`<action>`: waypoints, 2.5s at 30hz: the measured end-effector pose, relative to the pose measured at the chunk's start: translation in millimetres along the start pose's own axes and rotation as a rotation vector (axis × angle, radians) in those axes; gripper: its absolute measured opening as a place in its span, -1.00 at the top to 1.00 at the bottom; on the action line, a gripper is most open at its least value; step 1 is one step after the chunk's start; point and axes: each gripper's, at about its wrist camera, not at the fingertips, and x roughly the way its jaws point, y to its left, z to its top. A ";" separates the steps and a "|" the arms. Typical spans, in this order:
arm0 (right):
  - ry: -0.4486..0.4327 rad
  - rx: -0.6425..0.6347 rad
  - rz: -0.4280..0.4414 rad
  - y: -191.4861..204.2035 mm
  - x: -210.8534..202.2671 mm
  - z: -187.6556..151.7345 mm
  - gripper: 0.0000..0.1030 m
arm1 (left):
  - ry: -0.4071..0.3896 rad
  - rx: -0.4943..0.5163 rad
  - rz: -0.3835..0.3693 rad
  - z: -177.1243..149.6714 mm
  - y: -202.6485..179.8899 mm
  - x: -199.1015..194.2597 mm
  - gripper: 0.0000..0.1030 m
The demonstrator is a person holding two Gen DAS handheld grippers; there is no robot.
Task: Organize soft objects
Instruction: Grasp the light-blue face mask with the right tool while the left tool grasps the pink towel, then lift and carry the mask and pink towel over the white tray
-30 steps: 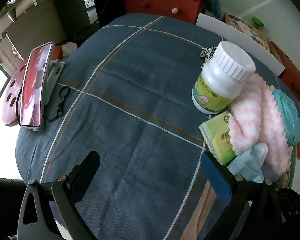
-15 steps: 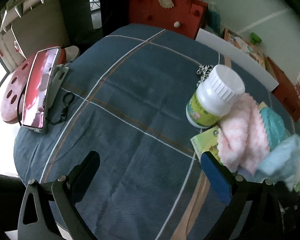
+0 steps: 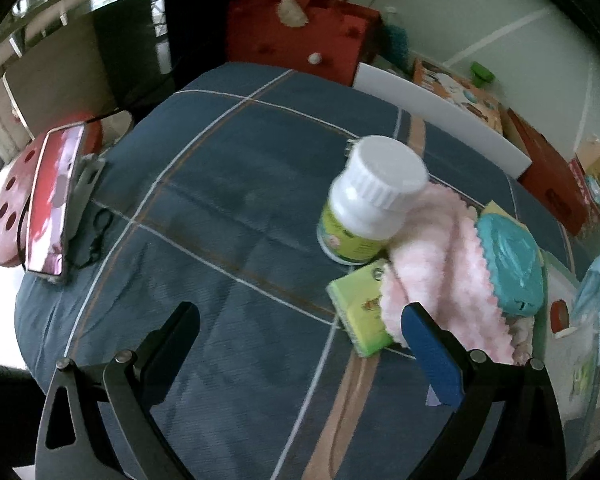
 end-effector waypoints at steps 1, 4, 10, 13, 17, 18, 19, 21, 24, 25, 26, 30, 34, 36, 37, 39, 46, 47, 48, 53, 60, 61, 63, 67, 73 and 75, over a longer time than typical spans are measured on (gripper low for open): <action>-0.005 0.013 -0.012 -6.6 -2.4 -0.4 0.79 | -0.003 0.003 -0.005 0.1 -2.9 0.4 -0.95; -0.017 0.048 -0.047 -23.8 -6.2 1.4 0.79 | -0.013 0.007 -0.028 3.6 -10.3 2.4 -0.94; -0.015 0.115 -0.063 -51.6 -7.2 1.7 0.79 | -0.027 0.041 -0.080 10.7 -33.7 9.9 -0.62; -0.013 0.126 -0.066 -57.0 -7.1 0.9 0.79 | -0.024 0.068 -0.089 12.8 -45.2 15.7 -0.47; -0.012 0.140 -0.062 -61.8 -7.8 0.0 0.79 | -0.002 0.082 -0.106 14.3 -54.3 27.6 -0.25; -0.013 0.143 -0.062 -62.5 -8.4 -0.4 0.79 | 0.005 0.085 -0.106 14.3 -55.6 30.9 -0.14; -0.013 0.146 -0.062 -63.3 -8.9 -0.4 0.79 | 0.017 0.086 -0.108 14.3 -57.1 35.5 -0.02; -0.014 0.153 -0.062 -65.5 -9.4 -0.3 0.79 | 0.024 0.084 -0.117 14.2 -58.8 39.2 0.06; -0.009 0.158 -0.061 -67.6 -8.3 -1.0 0.79 | 0.037 0.087 -0.128 12.7 -60.9 45.2 0.27; -0.007 0.158 -0.061 -68.2 -8.2 -1.2 0.79 | 0.044 0.088 -0.130 12.3 -62.0 47.9 0.38; -0.006 0.160 -0.062 -68.5 -8.1 -1.3 0.79 | 0.049 0.088 -0.132 12.1 -63.1 49.9 0.43; -0.003 0.169 -0.067 -69.8 -7.7 -1.5 0.79 | 0.065 0.086 -0.150 10.3 -63.7 56.1 0.72; -0.002 0.174 -0.067 -72.0 -7.5 -1.6 0.79 | 0.066 0.077 -0.164 9.7 -63.6 57.8 0.81; -0.001 0.177 -0.068 -72.4 -7.5 -1.8 0.79 | 0.066 0.075 -0.165 9.4 -63.0 58.2 0.82; -0.001 0.179 -0.068 -72.4 -7.5 -1.9 0.79 | 0.065 0.073 -0.172 9.0 -62.3 57.8 0.83; 0.000 0.181 -0.068 -72.7 -7.5 -2.0 0.79 | 0.063 0.073 -0.175 9.6 -64.2 59.0 0.84; -0.001 0.185 -0.066 -74.0 -7.9 -2.0 0.79 | 0.045 0.072 -0.186 8.3 -62.3 51.2 0.87; -0.001 0.188 -0.065 -74.9 -8.4 -1.9 0.79 | 0.040 0.072 -0.189 8.0 -62.2 49.2 0.87; -0.003 0.191 -0.066 -75.5 -8.8 -2.0 0.79 | 0.034 0.073 -0.192 7.9 -61.9 46.9 0.87; -0.008 0.206 -0.064 -79.0 -11.0 -2.3 0.79 | -0.005 0.071 -0.204 9.7 -60.2 31.9 0.87; -0.015 0.212 -0.065 -81.3 -13.3 -2.0 0.79 | -0.091 0.075 -0.237 15.8 -59.6 1.8 0.87; -0.015 0.212 -0.065 -81.3 -13.5 -1.9 0.79 | -0.103 0.071 -0.241 17.3 -59.3 -2.2 0.87; -0.016 0.212 -0.066 -81.5 -13.7 -1.6 0.79 | -0.123 0.065 -0.250 19.3 -58.5 -8.7 0.87; -0.026 0.221 -0.070 -85.0 -17.0 0.6 0.79 | -0.174 0.054 -0.258 23.1 -55.7 -25.3 0.87; -0.047 0.249 -0.073 -97.2 -23.5 3.6 0.79 | -0.254 0.050 -0.268 27.6 -55.5 -59.7 0.87; -0.057 0.263 -0.073 -103.2 -26.5 4.2 0.79 | -0.285 0.068 -0.269 30.3 -61.4 -74.3 0.87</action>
